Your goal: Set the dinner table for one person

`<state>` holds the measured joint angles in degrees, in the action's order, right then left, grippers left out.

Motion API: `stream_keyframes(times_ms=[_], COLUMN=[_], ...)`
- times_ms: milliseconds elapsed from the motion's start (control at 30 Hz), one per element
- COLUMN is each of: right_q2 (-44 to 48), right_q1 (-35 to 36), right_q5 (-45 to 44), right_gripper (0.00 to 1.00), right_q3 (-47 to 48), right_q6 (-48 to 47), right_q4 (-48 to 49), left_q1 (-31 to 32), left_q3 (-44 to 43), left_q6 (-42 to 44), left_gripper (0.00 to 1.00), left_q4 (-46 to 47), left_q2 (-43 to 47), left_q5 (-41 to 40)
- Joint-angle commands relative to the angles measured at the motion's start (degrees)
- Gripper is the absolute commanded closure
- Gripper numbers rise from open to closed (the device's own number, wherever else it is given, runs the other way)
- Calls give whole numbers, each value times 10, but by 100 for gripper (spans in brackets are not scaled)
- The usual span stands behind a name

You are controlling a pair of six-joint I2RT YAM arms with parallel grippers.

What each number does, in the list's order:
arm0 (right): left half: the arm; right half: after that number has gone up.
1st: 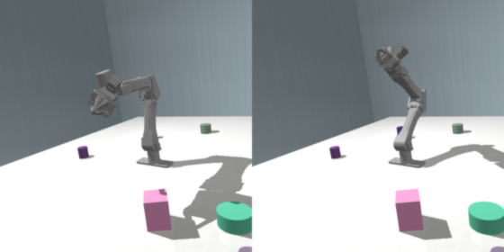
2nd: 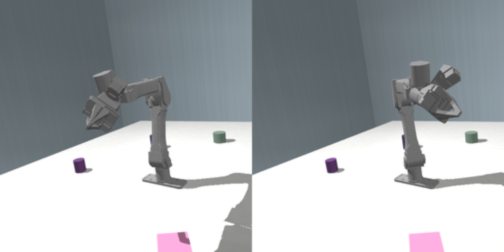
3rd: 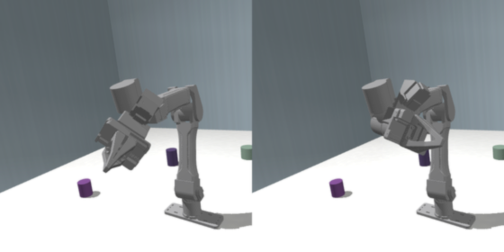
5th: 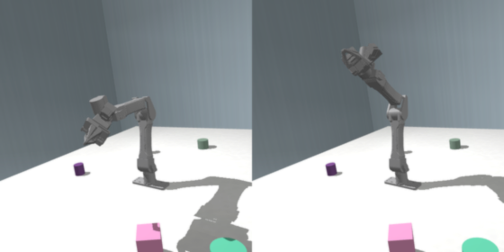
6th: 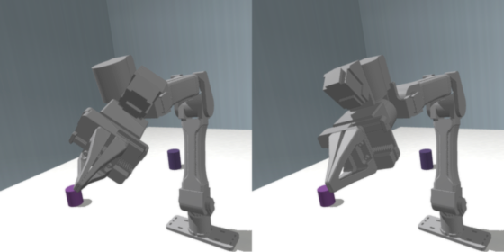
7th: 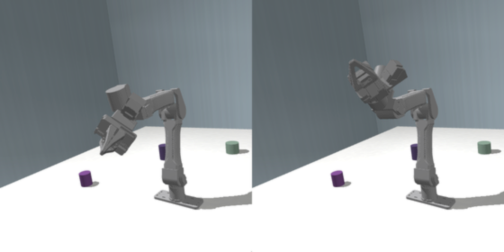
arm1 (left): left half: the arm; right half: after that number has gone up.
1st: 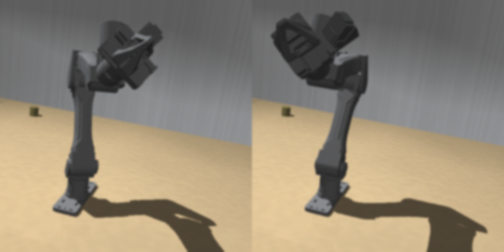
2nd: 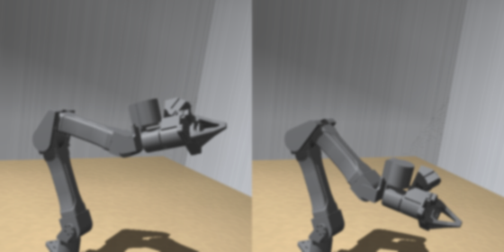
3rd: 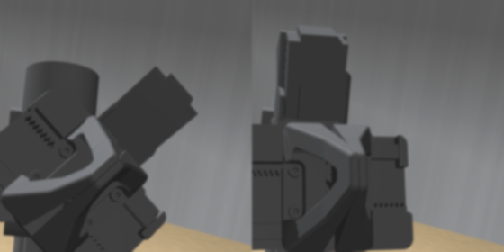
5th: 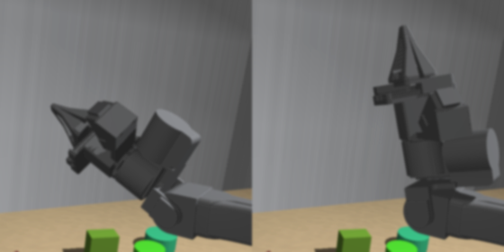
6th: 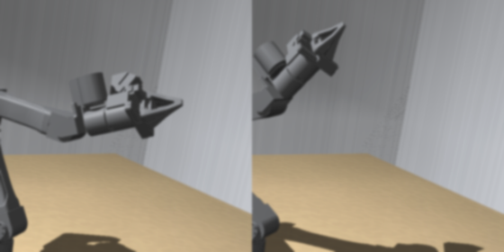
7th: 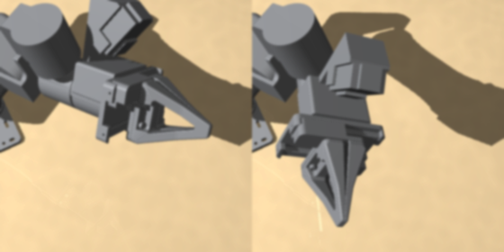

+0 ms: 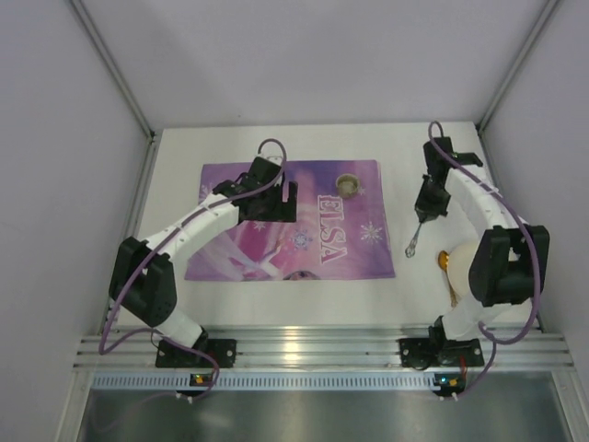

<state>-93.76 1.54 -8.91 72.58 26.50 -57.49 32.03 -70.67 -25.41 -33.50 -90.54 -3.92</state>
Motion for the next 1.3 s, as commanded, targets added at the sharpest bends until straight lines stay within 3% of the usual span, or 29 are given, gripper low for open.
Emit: stream_keyframes(times_ms=[0,100,267,433,600,800,1033,1267], right_q2=[16,-33,-212,-388,-464,-538,-610,-604], right_q1=[93,176,290,358,405,433,439,447], right_q5=[30,81,182,324,404,414,440,432], right_gripper=[100,100,100,100,100,100,100,100], right_q3=[108,205,432,601,608,615,642,643], right_q6=[38,75,117,211,347,462,516,415], right_q4=[-54,-62,-40,84,301,451,462,318], left_q1=[2,1,-17,-39,-42,-42,-43,-42], left_q3=[-28,-24,1,47,84,110,109,113], left_q6=[36,54,40,-2,-30,-56,-57,-62], left_gripper=[6,6,5,3,2,2,2,2], left_q4=[11,7,-32,-71,-104,-151,-177,-174], left_q2=[19,43,116,231,313,377,405,409], left_q5=[5,-26,-134,-232,-253,-254,-268,-268])
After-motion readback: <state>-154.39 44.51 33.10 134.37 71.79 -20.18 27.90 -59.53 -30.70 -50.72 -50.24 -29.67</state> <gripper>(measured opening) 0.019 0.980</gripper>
